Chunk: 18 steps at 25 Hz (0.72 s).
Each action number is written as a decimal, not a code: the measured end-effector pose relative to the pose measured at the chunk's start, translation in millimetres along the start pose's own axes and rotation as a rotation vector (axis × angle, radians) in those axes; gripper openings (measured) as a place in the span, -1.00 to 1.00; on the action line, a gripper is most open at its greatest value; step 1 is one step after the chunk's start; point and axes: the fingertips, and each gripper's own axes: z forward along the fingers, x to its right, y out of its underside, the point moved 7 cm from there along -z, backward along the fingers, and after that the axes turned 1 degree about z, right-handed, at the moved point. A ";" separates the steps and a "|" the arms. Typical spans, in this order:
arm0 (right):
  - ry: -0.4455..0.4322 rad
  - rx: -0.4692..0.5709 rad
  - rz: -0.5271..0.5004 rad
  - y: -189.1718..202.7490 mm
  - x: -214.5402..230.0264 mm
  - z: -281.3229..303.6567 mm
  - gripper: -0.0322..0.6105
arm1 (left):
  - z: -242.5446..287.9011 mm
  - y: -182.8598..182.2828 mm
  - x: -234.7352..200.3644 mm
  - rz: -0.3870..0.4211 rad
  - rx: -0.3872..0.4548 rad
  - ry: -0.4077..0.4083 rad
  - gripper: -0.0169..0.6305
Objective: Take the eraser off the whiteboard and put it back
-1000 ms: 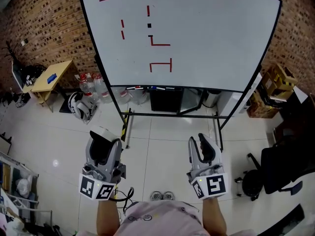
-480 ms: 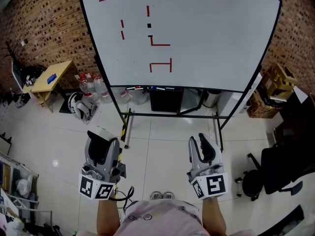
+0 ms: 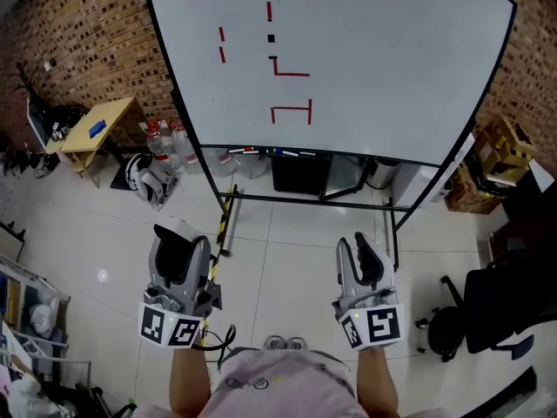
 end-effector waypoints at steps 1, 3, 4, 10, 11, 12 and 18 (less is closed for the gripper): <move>-0.006 -0.003 0.002 2.1 2.1 4.6 -0.58 | 2.3 2.3 -0.6 0.003 0.000 -0.008 -0.04; -0.020 -0.009 0.006 5.9 5.5 14.9 -0.58 | 7.4 7.2 -2.0 0.013 -0.003 -0.025 -0.04; -0.028 -0.011 0.007 7.6 6.7 20.5 -0.58 | 10.1 9.6 -3.2 0.019 -0.006 -0.031 -0.04; -0.065 -0.033 0.011 18.8 3.1 62.7 -0.58 | 27.4 21.2 -31.1 0.034 -0.017 -0.068 -0.04; -0.070 -0.036 0.013 21.0 1.9 70.9 -0.58 | 30.7 23.3 -37.7 0.037 -0.018 -0.075 -0.04; -0.074 -0.037 0.015 23.3 0.3 79.1 -0.58 | 34.2 25.3 -44.3 0.039 -0.018 -0.079 -0.04; -0.113 -0.054 0.030 34.6 -18.8 140.4 -0.58 | 59.8 30.3 -87.4 0.048 -0.012 -0.073 -0.04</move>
